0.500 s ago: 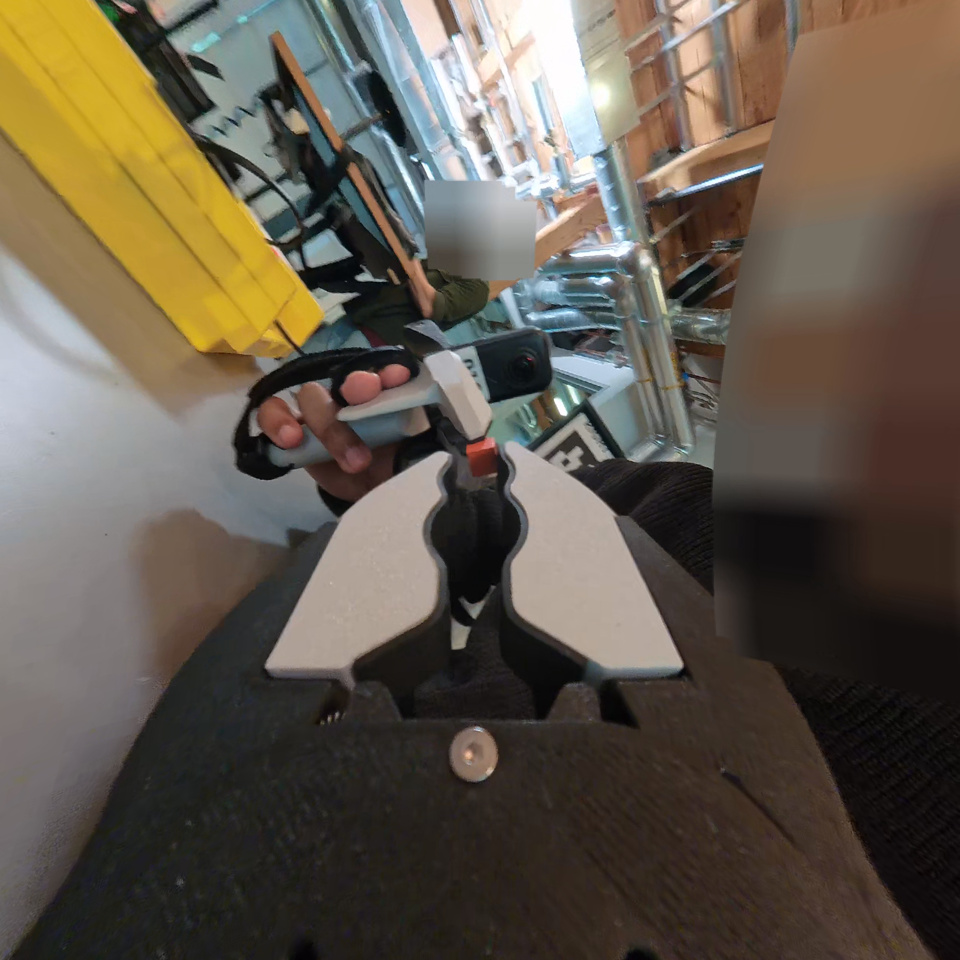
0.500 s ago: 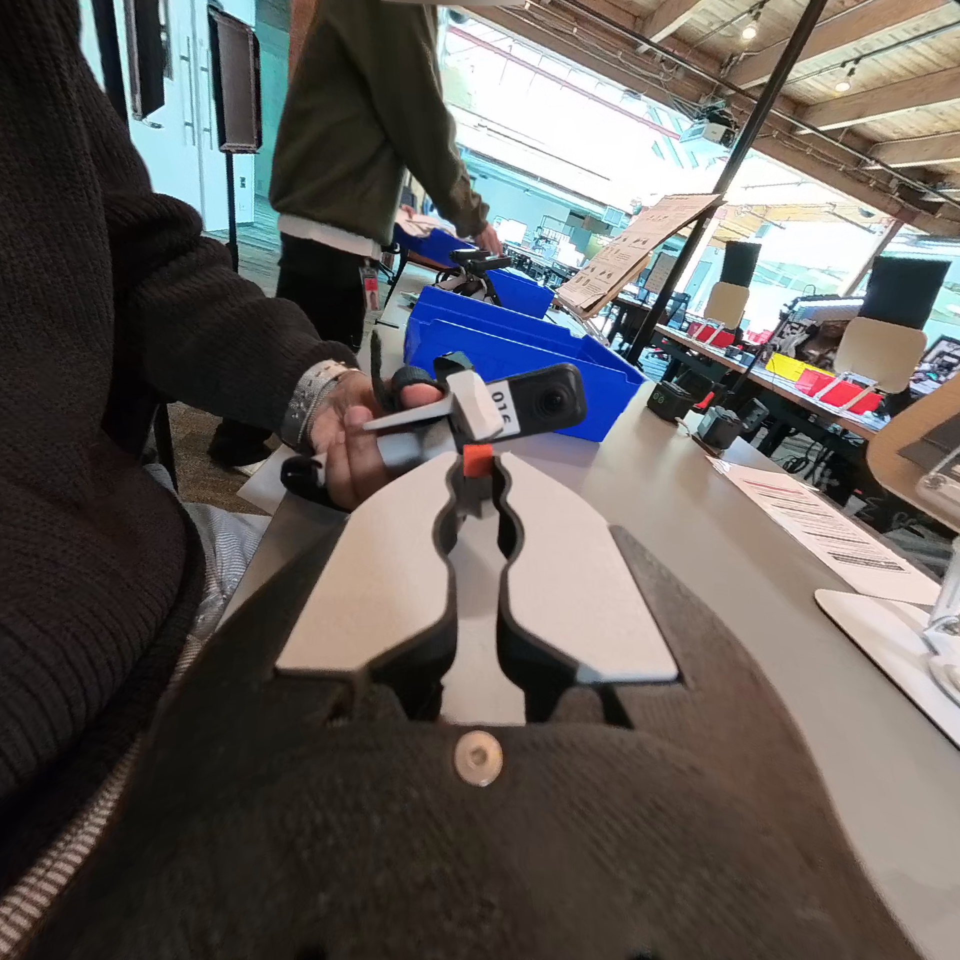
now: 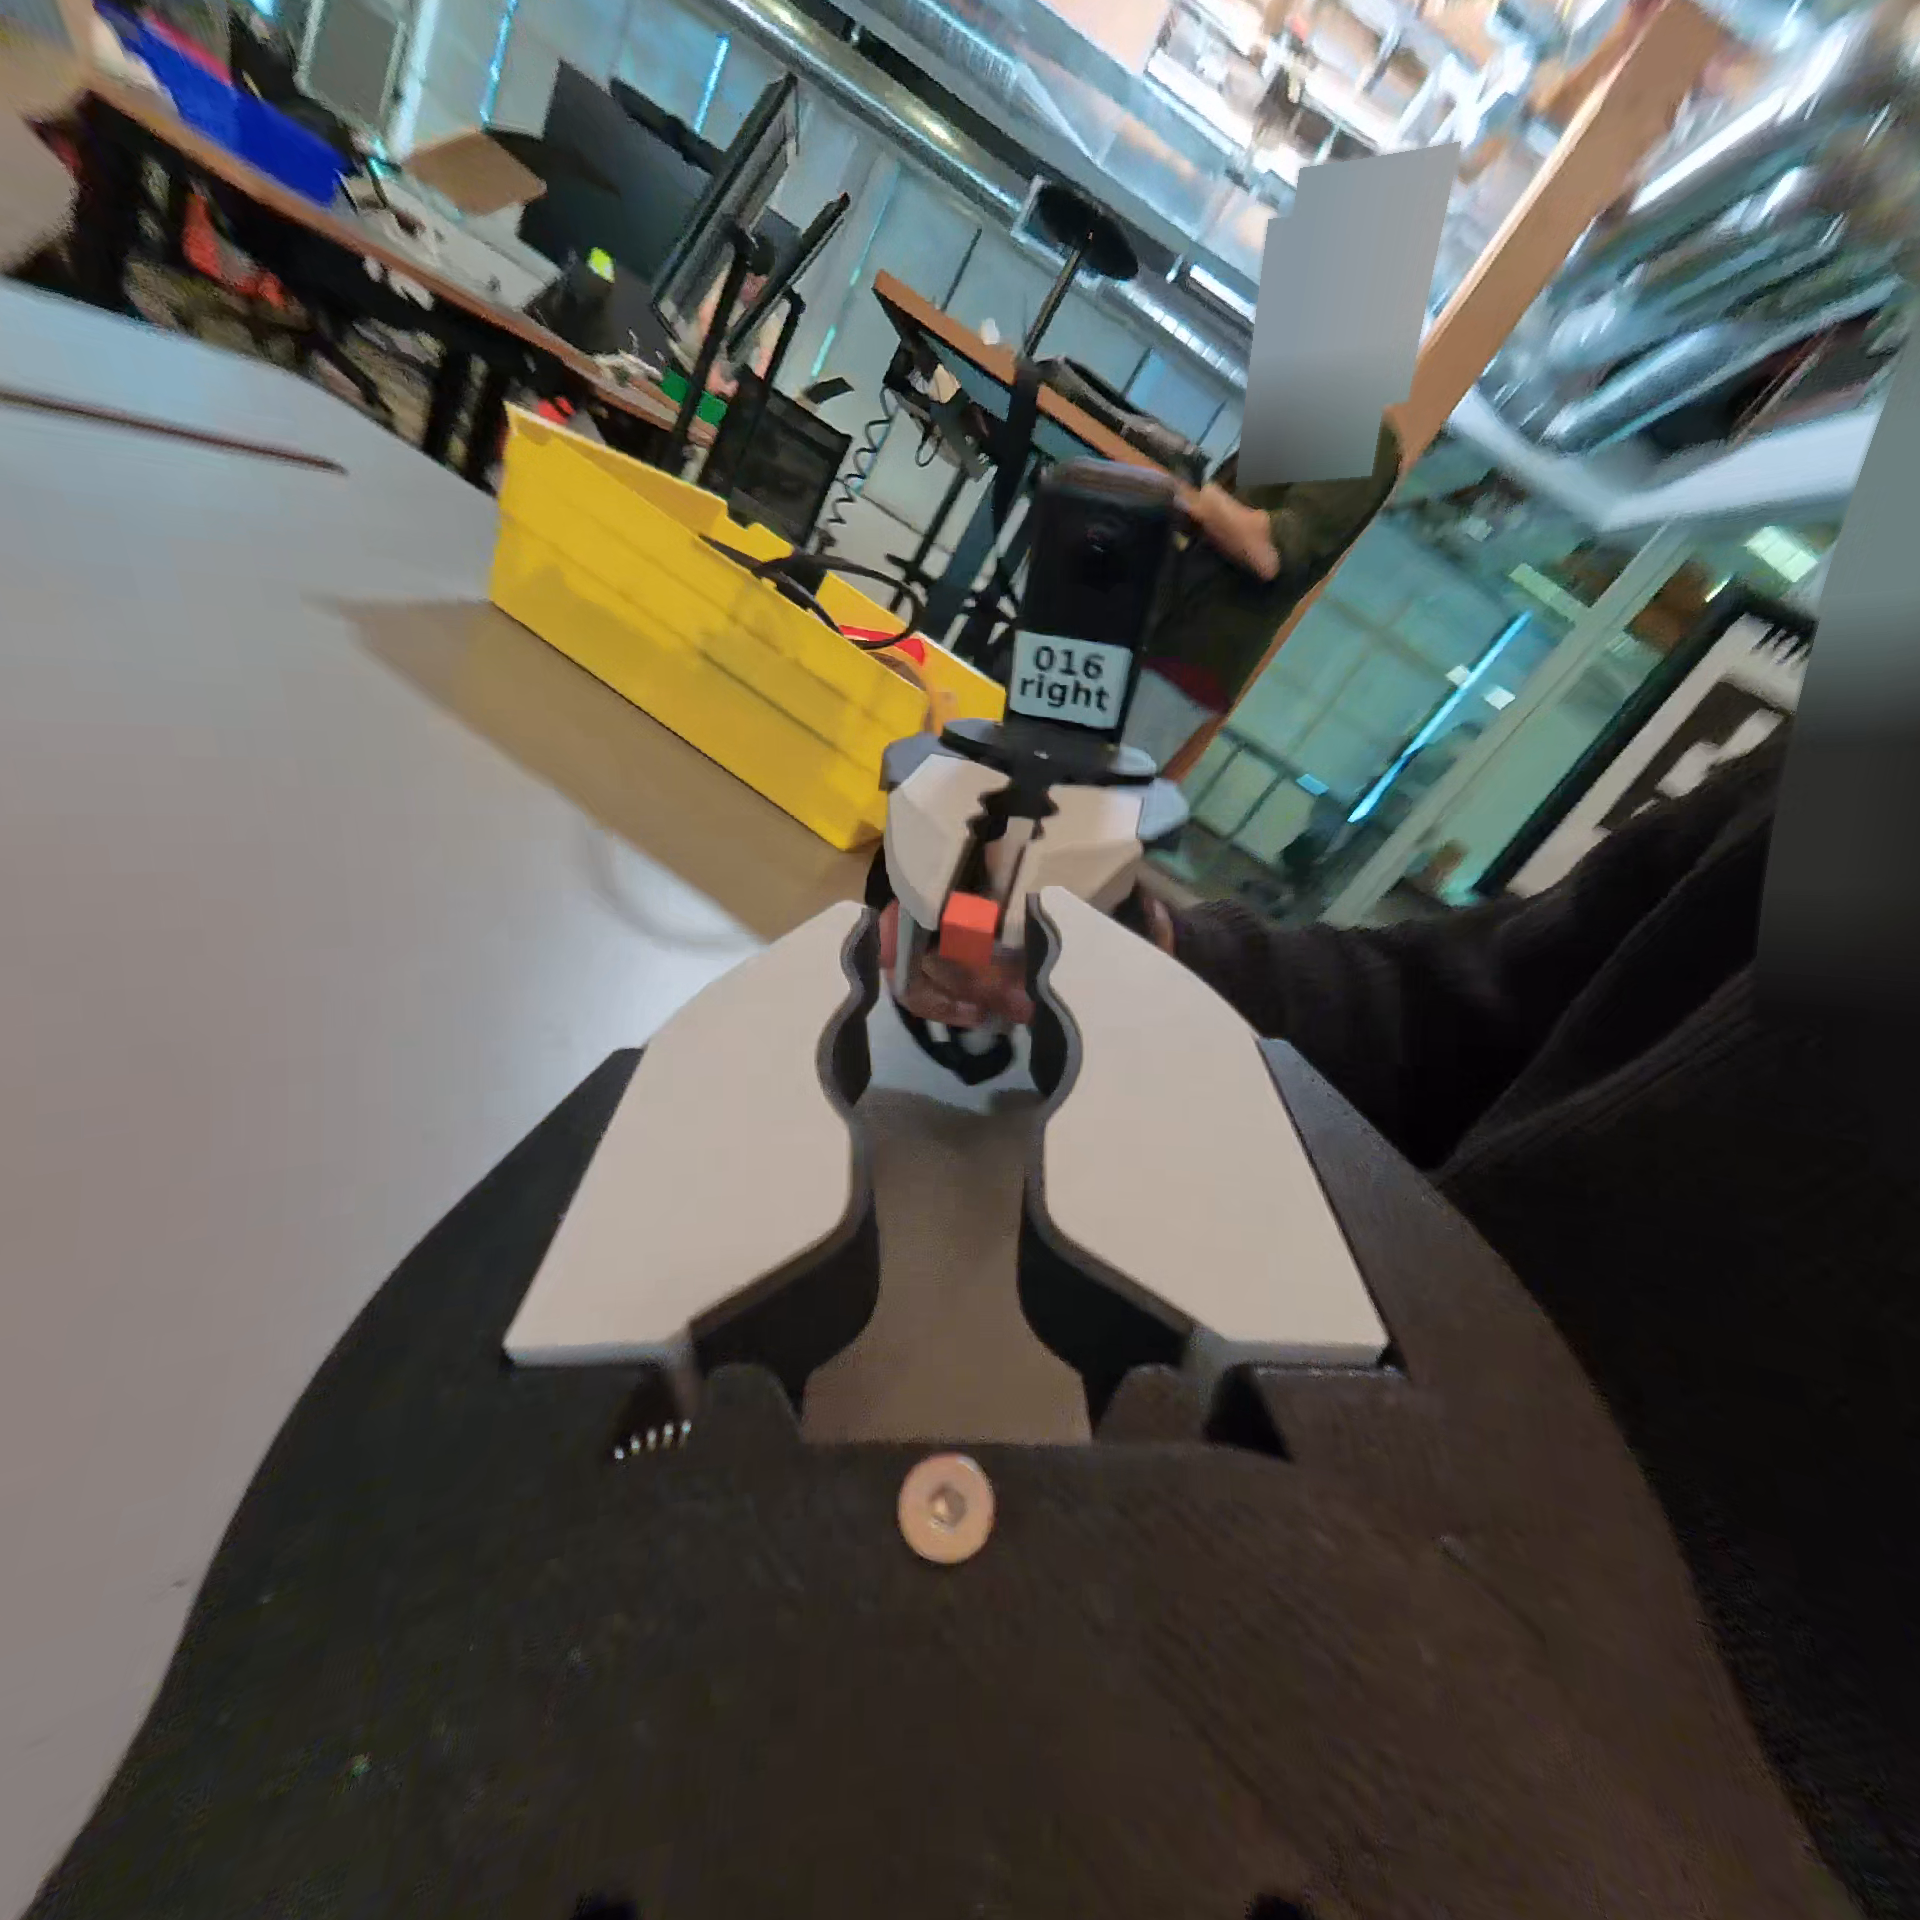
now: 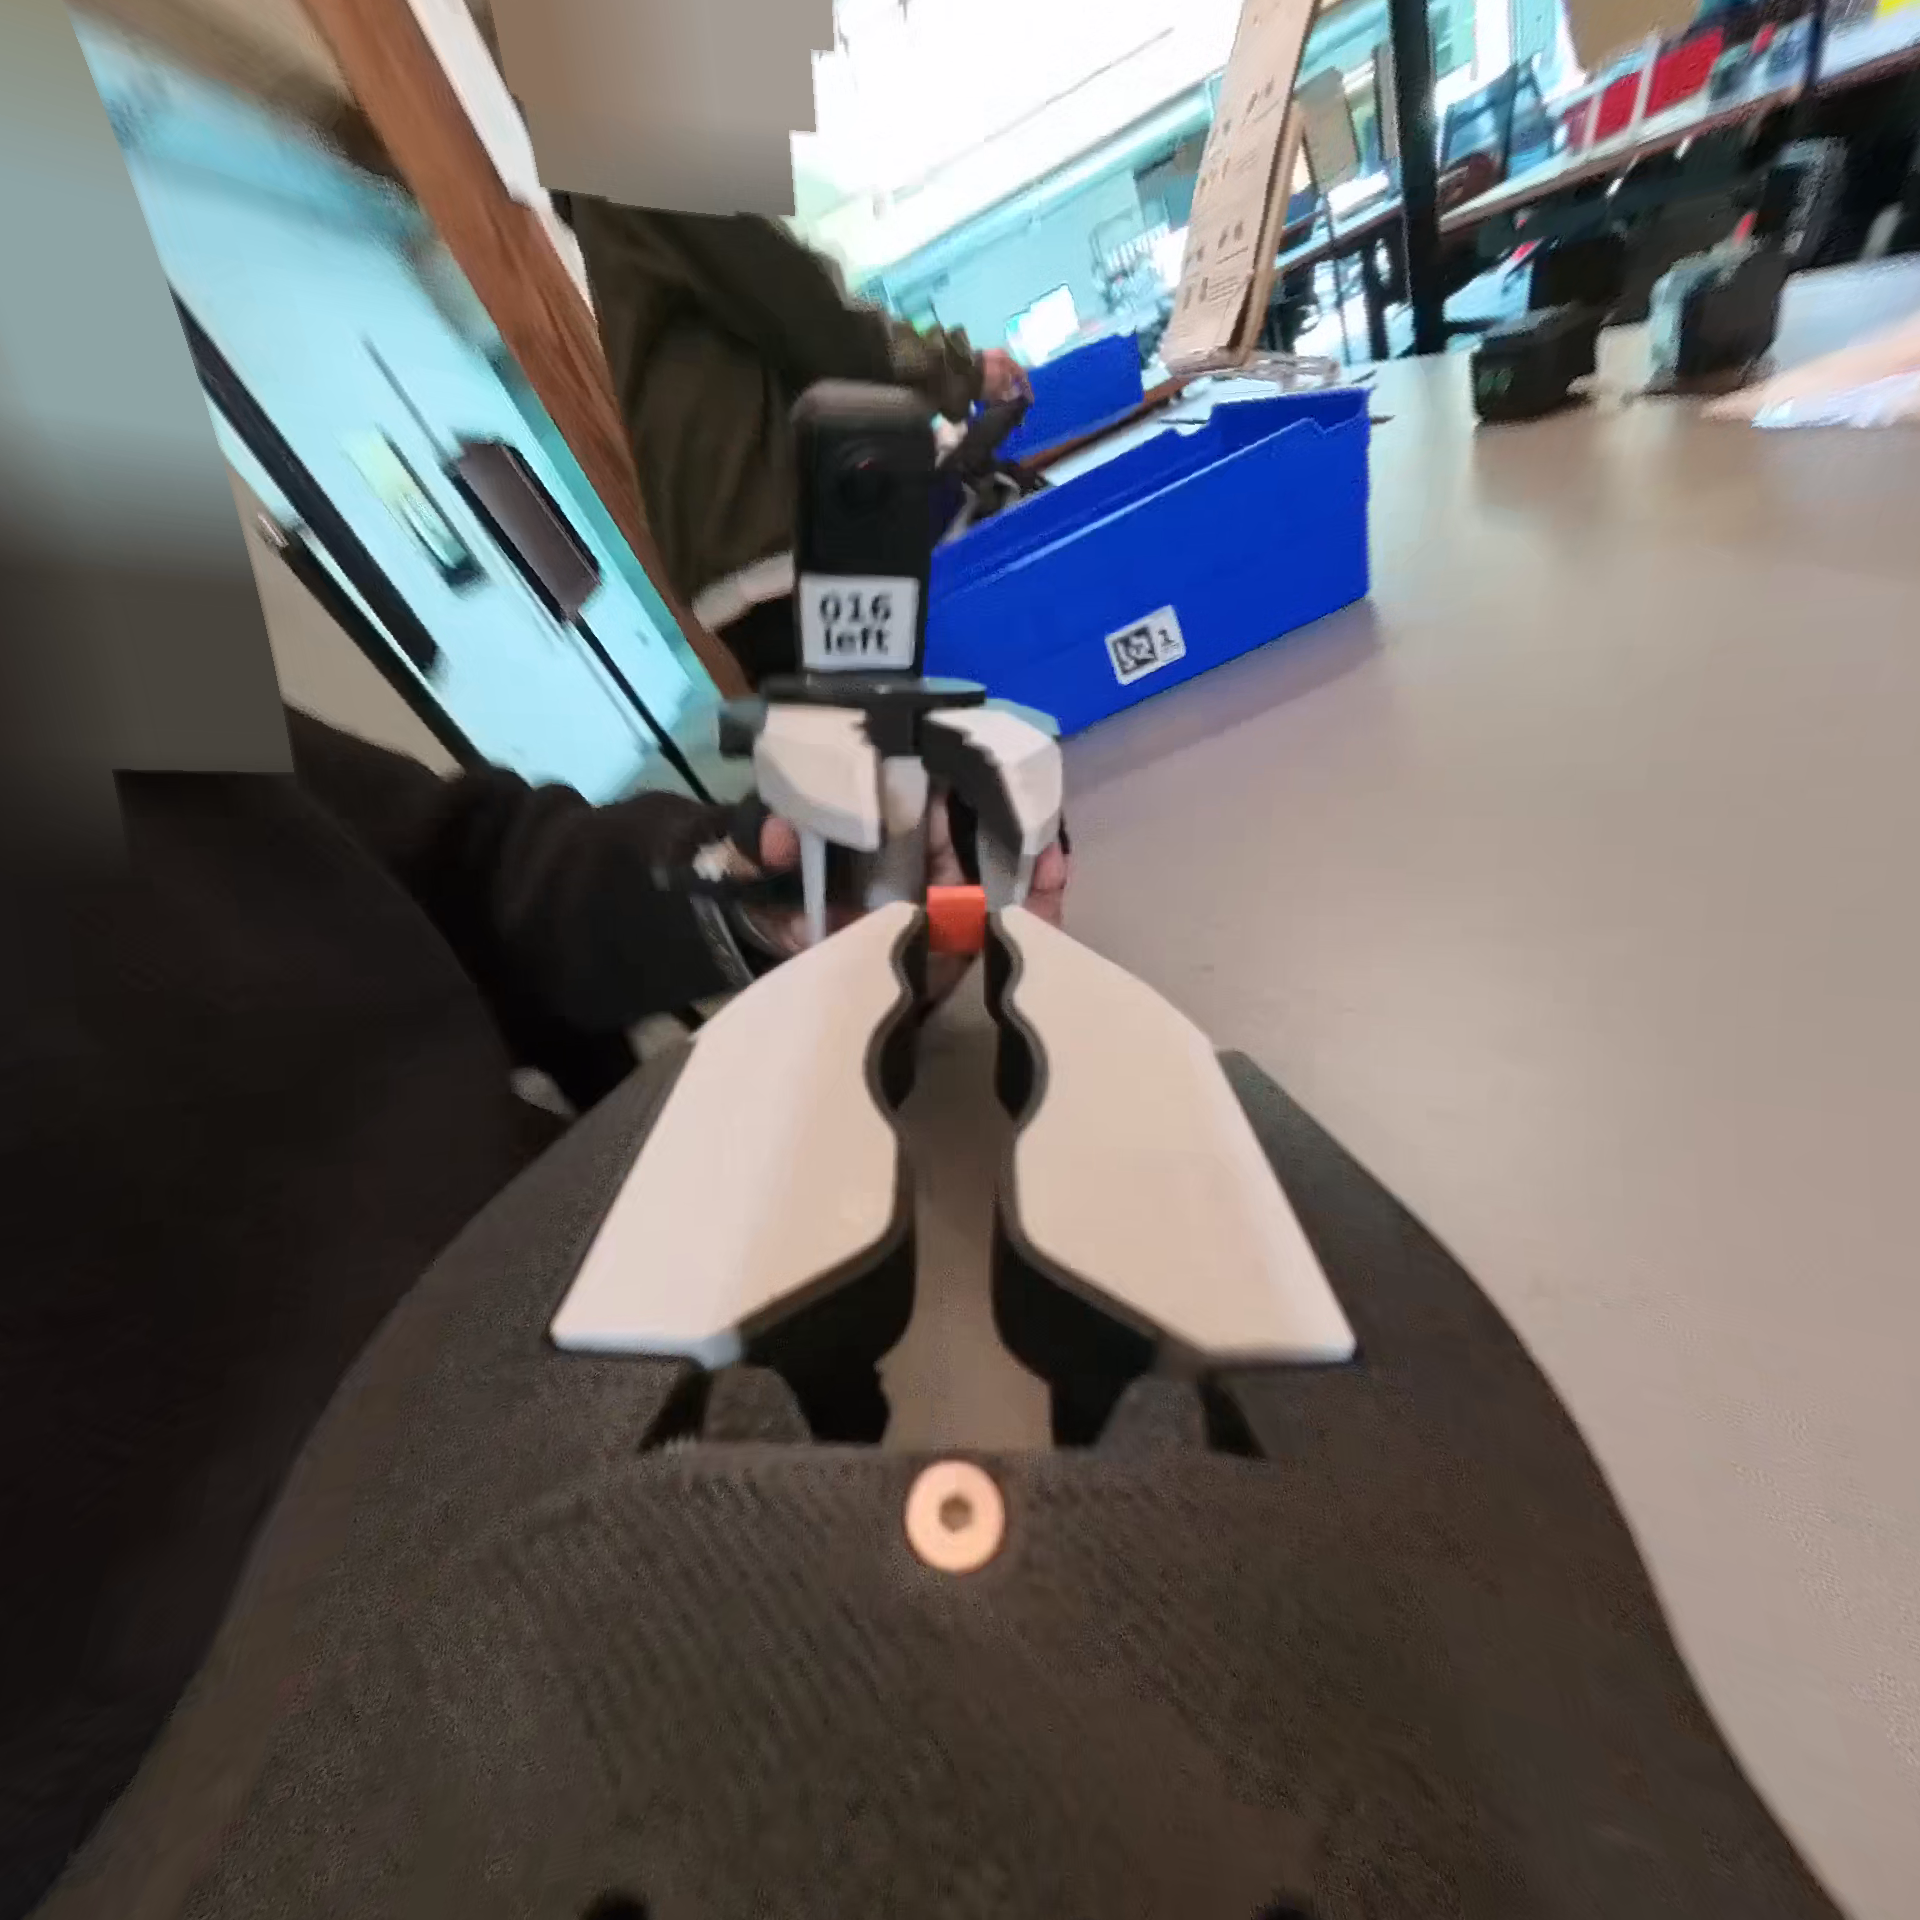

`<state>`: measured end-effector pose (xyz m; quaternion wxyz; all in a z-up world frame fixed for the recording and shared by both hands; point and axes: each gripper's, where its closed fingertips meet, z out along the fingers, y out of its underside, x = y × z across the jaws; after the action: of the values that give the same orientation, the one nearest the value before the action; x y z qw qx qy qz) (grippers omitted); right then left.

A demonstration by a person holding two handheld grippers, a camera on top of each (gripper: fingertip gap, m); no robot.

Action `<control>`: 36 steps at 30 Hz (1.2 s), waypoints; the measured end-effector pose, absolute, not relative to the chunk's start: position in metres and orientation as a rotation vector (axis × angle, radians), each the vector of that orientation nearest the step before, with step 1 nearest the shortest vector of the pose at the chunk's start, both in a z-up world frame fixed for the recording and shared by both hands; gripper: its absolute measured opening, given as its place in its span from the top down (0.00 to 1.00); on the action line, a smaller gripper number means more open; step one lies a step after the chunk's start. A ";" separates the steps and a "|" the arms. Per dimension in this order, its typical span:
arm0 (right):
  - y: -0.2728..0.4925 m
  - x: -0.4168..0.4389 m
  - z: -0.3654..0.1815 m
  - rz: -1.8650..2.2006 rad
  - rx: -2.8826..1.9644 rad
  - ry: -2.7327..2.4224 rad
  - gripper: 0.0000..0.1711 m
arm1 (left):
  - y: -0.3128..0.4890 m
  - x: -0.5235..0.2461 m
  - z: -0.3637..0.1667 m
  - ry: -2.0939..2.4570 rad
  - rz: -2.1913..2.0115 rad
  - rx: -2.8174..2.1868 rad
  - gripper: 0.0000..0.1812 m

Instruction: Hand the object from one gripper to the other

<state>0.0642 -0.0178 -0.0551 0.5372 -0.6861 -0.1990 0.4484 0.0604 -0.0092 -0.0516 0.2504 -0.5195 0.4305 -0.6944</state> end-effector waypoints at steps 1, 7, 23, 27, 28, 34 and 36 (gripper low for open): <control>-0.018 0.067 -0.052 1.169 -1.625 -0.400 0.94 | -0.010 0.060 -0.051 1.204 -1.818 -1.374 0.85; -0.016 0.076 -0.050 1.498 -1.608 -0.152 0.94 | -0.020 0.063 -0.057 1.371 -1.455 -1.188 0.86; -0.028 0.053 -0.064 1.825 -1.679 -0.078 0.94 | -0.030 0.067 -0.068 1.480 -1.176 -1.027 0.91; -0.028 0.053 -0.063 1.836 -1.664 -0.082 0.93 | -0.032 0.066 -0.067 1.498 -1.170 -1.013 0.94; -0.026 0.053 -0.062 1.829 -1.657 -0.076 0.93 | -0.032 0.066 -0.066 1.499 -1.175 -1.018 0.94; -0.012 0.067 -0.058 1.677 -1.597 -0.063 0.84 | -0.026 0.065 -0.061 1.442 -1.276 -1.091 0.94; -0.009 0.071 -0.055 1.552 -1.575 -0.122 0.81 | -0.025 0.065 -0.059 1.411 -1.378 -1.149 0.94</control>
<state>0.0706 -0.0091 -0.0547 0.4472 -0.6361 -0.0492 0.6268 0.0651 -0.0249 -0.0593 0.4164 -0.4577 0.5619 -0.5490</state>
